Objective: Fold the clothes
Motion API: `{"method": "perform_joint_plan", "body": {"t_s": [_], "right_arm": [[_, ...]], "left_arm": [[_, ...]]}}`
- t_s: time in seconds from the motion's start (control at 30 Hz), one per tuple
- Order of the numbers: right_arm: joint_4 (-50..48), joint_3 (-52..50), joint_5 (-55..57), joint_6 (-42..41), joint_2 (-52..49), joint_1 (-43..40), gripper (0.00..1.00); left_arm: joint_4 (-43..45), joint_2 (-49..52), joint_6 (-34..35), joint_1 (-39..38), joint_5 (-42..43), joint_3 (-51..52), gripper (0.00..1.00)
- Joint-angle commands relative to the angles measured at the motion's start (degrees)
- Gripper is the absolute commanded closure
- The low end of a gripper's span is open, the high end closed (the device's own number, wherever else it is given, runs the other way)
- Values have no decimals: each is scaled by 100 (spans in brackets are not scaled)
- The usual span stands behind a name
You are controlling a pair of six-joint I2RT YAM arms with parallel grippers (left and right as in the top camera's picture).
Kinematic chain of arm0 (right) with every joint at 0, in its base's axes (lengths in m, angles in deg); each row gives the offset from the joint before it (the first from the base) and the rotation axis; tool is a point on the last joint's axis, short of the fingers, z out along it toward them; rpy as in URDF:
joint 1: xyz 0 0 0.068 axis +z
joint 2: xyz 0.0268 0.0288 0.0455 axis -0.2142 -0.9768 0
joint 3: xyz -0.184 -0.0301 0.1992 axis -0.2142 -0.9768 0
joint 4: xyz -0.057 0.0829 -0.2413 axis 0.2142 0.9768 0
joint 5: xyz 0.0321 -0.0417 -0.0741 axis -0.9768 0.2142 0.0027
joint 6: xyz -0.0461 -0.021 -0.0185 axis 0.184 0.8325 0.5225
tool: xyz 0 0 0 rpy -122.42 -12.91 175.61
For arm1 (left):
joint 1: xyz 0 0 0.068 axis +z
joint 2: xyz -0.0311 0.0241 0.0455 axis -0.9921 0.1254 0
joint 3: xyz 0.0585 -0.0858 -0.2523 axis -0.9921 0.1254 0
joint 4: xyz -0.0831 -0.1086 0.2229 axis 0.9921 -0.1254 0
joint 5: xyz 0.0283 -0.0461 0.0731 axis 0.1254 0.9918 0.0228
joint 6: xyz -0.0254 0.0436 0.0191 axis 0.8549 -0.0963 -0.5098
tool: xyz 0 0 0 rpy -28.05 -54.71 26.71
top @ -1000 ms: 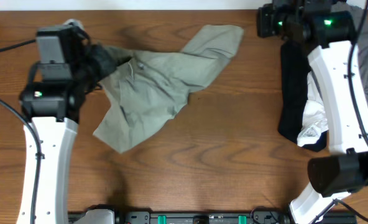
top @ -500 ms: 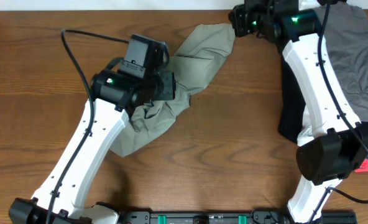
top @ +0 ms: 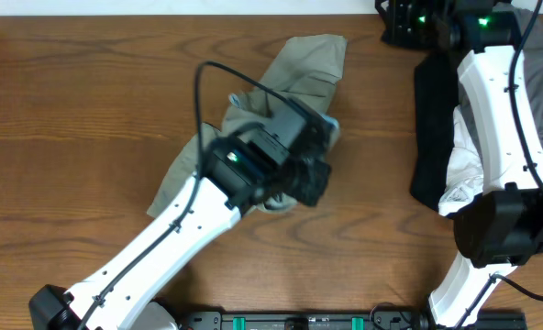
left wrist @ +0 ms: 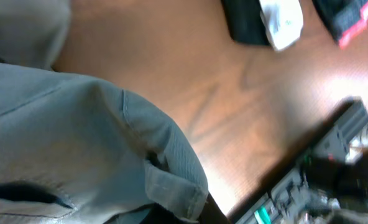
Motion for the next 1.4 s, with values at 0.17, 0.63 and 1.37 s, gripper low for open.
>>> {"method": "perform_joint_plan", "body": {"t_s": [0.17, 0.63, 1.37], "right_arm": [[140, 42, -874, -17, -31, -31, 71], [-863, 42, -2186, -240, -1644, 1239, 40], [-411, 42, -1648, 1491, -2500, 2124, 5]], "left_arm": [[-686, 35, 717, -4, -938, 173, 94], [-1152, 9, 3287, 184, -2227, 264, 94], [-1134, -968, 3283, 868, -2677, 264, 94]]}}
